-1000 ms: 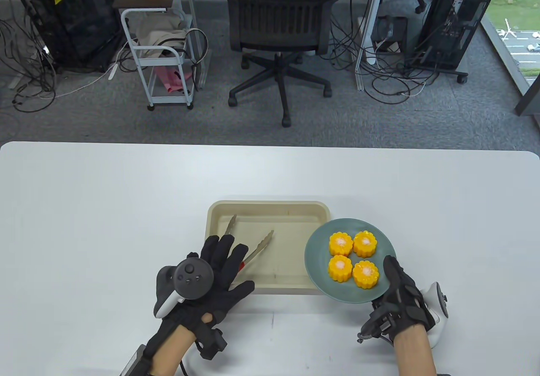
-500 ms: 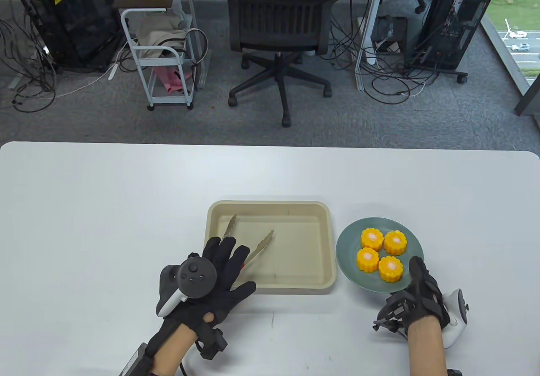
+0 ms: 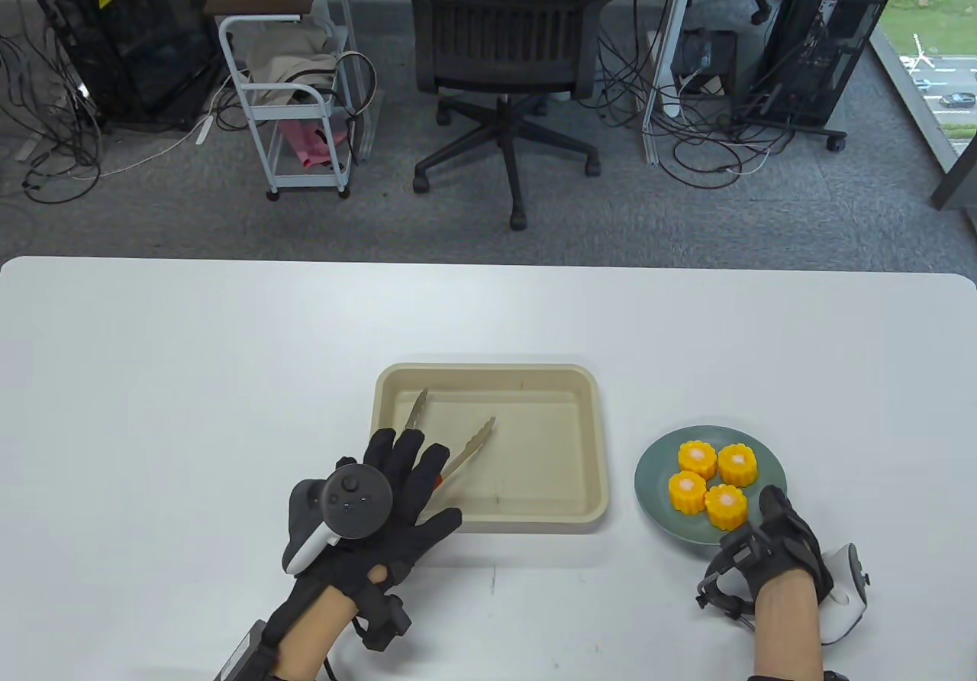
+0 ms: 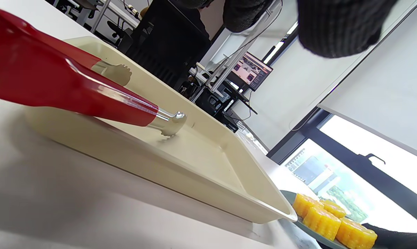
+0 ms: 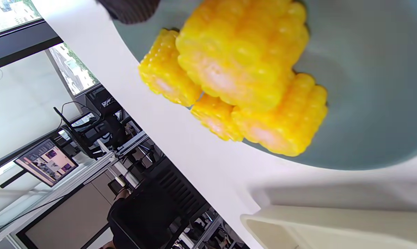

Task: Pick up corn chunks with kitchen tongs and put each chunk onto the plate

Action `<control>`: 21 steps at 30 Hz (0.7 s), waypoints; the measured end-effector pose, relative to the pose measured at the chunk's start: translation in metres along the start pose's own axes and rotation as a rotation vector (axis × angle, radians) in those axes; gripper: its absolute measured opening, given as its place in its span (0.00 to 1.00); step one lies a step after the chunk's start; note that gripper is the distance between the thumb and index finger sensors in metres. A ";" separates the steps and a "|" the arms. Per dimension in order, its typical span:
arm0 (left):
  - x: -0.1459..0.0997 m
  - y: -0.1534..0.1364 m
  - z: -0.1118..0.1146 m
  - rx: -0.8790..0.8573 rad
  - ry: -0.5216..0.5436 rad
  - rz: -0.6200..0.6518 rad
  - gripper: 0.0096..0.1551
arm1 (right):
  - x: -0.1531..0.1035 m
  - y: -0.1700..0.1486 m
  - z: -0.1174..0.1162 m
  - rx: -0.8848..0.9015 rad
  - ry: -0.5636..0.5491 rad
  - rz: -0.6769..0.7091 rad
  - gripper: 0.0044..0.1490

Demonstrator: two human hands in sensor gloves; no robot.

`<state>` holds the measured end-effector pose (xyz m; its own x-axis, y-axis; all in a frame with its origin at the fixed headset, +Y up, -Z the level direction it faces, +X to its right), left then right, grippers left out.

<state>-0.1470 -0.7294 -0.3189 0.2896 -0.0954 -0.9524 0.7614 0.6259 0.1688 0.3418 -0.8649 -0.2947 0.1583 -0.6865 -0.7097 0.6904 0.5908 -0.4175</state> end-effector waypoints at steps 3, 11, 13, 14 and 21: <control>0.000 0.000 0.000 0.004 0.002 0.001 0.50 | 0.001 0.000 0.004 -0.002 -0.024 -0.006 0.37; 0.000 -0.001 0.001 -0.001 -0.008 -0.005 0.50 | -0.003 0.012 0.010 -0.125 -0.112 0.076 0.41; 0.000 -0.002 0.001 -0.003 -0.007 -0.005 0.50 | -0.009 0.021 0.014 -0.209 -0.189 0.133 0.45; 0.000 -0.002 0.001 -0.003 -0.009 -0.007 0.50 | -0.012 0.026 0.016 -0.250 -0.224 0.166 0.46; 0.001 -0.002 0.002 -0.006 -0.011 -0.008 0.50 | -0.043 0.060 -0.003 -0.597 -0.429 0.427 0.50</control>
Point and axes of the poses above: the tracker on the back of each hand, its own y axis roughly to the thumb side, its own x axis roughly from the wrist to the fingertips, z = x × y, the point moved 5 cm from there along x, roughly from the wrist to the fingertips, and after that the axes turned 2 degrees about -z, right-handed, at the moved point
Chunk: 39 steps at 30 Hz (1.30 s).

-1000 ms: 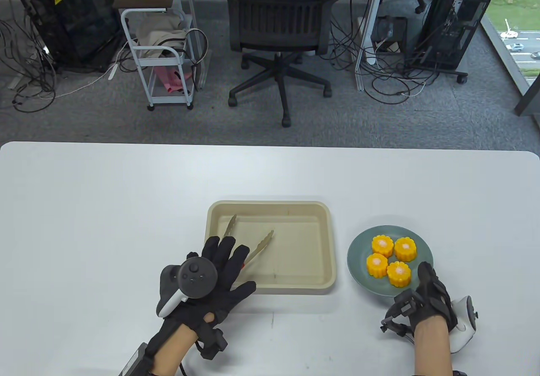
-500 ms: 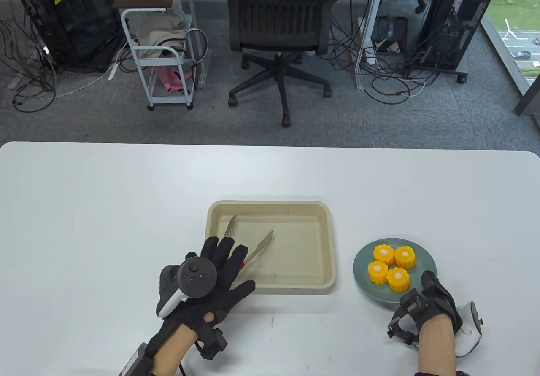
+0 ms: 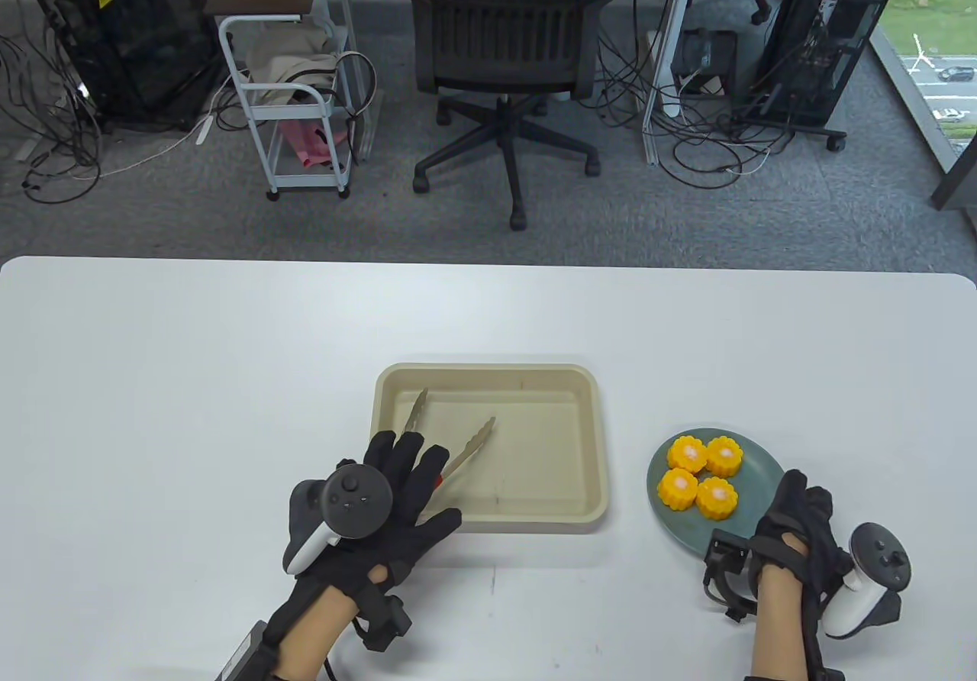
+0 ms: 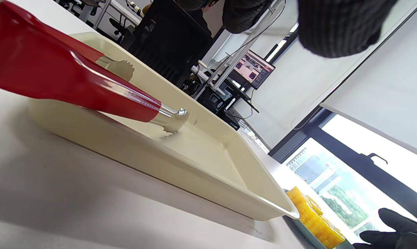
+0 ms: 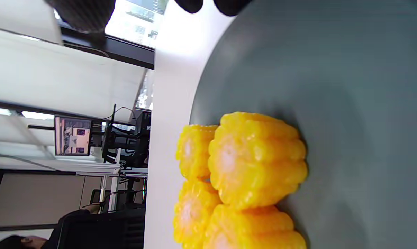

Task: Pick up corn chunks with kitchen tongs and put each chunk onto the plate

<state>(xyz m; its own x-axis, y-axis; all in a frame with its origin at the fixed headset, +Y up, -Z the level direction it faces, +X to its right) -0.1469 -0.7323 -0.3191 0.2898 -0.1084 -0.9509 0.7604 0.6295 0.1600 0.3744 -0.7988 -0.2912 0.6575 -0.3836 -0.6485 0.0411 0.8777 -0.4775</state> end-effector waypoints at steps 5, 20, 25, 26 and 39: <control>0.000 0.000 0.000 -0.005 0.003 0.002 0.50 | -0.043 0.060 -0.013 -0.241 -0.049 0.357 0.47; 0.001 0.003 0.005 -0.015 -0.011 0.021 0.50 | -0.194 0.078 -0.165 -0.868 0.515 1.044 0.46; 0.001 0.004 0.008 -0.025 -0.027 0.021 0.50 | -0.190 0.075 -0.167 -0.878 0.502 1.050 0.45; 0.001 0.004 0.009 -0.019 -0.027 0.022 0.50 | -0.190 0.075 -0.167 -0.886 0.497 1.051 0.45; 0.000 0.002 0.007 0.015 -0.022 0.006 0.50 | -0.192 0.075 -0.173 -0.891 0.493 1.052 0.46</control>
Point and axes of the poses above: the tracker on the back of each hand, its own y axis roughly to the thumb side, its own x axis roughly from the wrist to the fingertips, z = x × y, the point moved 5 cm from there along x, roughly from the wrist to the fingertips, and after that the axes turned 2 degrees about -z, right-handed, at the moved point
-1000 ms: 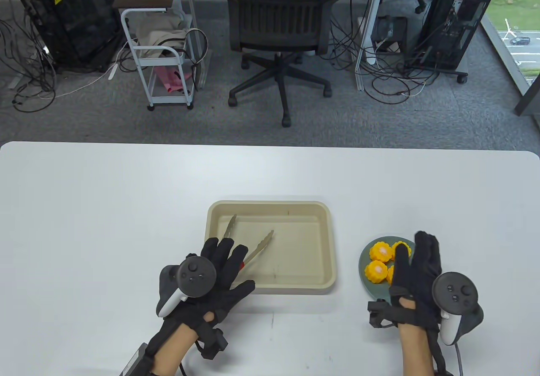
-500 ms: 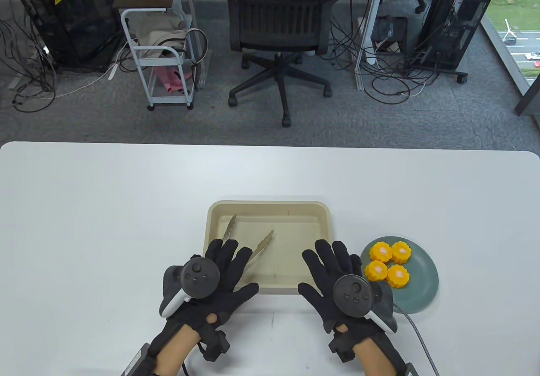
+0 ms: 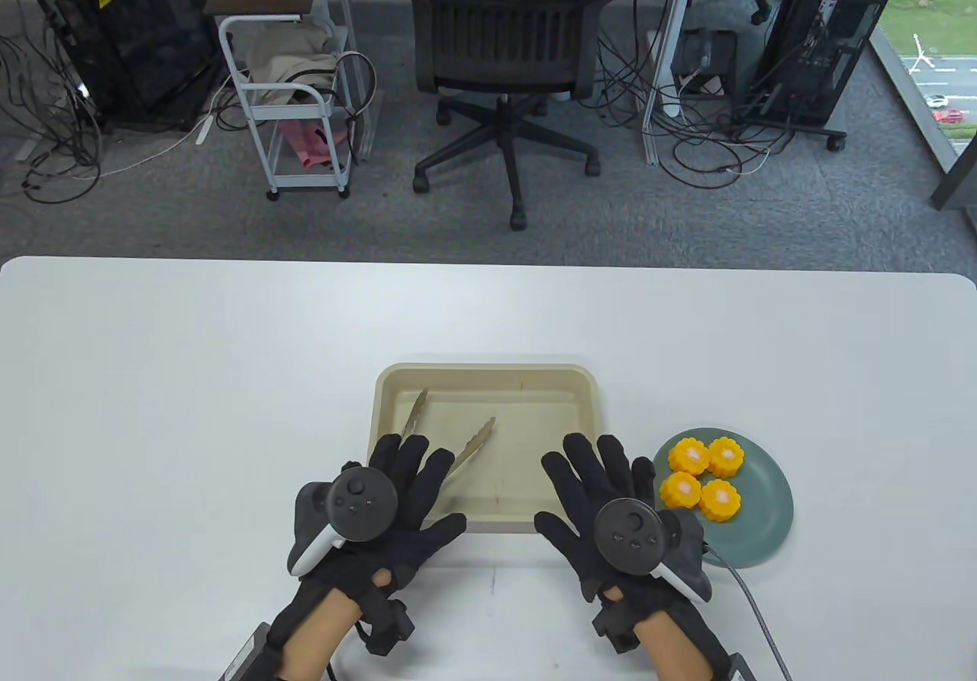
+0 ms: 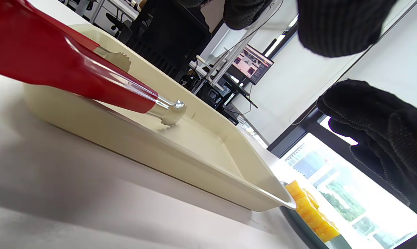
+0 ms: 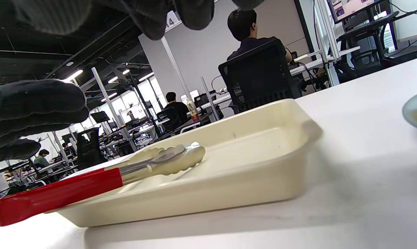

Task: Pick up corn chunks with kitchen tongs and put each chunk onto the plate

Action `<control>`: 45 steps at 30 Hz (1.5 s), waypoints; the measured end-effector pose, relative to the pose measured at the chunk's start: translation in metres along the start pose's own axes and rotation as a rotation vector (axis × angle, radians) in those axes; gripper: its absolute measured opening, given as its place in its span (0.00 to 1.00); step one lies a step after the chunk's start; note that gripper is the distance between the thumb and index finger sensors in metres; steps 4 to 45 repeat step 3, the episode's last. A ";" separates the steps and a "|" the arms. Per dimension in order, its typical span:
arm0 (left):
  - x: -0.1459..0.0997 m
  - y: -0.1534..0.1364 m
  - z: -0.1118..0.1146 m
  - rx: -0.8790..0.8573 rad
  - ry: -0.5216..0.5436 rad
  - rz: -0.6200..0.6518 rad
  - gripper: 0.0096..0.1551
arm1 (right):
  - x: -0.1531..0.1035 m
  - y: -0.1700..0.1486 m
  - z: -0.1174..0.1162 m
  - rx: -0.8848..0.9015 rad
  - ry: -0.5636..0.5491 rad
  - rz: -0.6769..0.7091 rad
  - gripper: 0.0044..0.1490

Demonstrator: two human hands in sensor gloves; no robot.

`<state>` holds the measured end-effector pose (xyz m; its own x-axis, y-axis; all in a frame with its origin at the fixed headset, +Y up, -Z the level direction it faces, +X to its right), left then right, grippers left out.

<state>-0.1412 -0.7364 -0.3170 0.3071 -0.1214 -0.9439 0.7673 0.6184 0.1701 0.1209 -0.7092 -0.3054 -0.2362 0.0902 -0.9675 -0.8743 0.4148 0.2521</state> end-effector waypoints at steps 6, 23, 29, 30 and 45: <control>0.000 0.000 0.000 -0.003 -0.007 -0.001 0.50 | 0.000 0.002 0.000 0.000 0.003 0.002 0.46; 0.000 0.000 0.000 -0.003 -0.007 -0.001 0.50 | 0.000 0.002 0.000 0.000 0.003 0.002 0.46; 0.000 0.000 0.000 -0.003 -0.007 -0.001 0.50 | 0.000 0.002 0.000 0.000 0.003 0.002 0.46; 0.000 0.000 0.000 -0.003 -0.007 -0.001 0.50 | 0.000 0.002 0.000 0.000 0.003 0.002 0.46; 0.000 0.000 0.000 -0.003 -0.007 -0.001 0.50 | 0.000 0.002 0.000 0.000 0.003 0.002 0.46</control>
Point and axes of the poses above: the tracker on the back of each hand, its own y axis roughly to the thumb side, its own x axis roughly from the wrist to the fingertips, z = x × y, the point moved 5 cm from there along x, roughly from the wrist to the fingertips, and after that the axes turned 2 degrees about -z, right-handed, at the moved point
